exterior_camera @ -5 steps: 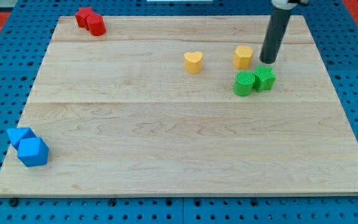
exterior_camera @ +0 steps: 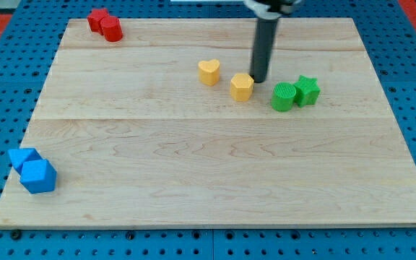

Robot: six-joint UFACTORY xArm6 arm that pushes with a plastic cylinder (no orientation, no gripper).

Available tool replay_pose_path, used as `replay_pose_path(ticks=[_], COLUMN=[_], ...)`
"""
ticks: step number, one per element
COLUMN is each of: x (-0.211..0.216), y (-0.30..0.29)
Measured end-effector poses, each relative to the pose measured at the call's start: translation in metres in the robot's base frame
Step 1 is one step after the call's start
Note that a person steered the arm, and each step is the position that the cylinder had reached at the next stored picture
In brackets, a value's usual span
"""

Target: Slide the heart towards the left center

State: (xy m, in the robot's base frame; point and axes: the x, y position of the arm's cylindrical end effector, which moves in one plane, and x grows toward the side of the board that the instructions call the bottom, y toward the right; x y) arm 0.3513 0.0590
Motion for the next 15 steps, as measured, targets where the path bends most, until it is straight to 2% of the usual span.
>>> replay_pose_path(ticks=[1, 3, 5, 6, 7, 8, 9, 10, 11, 12, 13, 14, 15], x=[-0.031, -0.032, -0.102, -0.097, -0.088, -0.075, -0.067, -0.063, -0.025, -0.007, 0.008, 0.008, 0.025], y=[-0.066, -0.212, -0.172, -0.143, -0.118, -0.178, -0.198, -0.131, -0.128, -0.194, -0.204, -0.159, -0.144])
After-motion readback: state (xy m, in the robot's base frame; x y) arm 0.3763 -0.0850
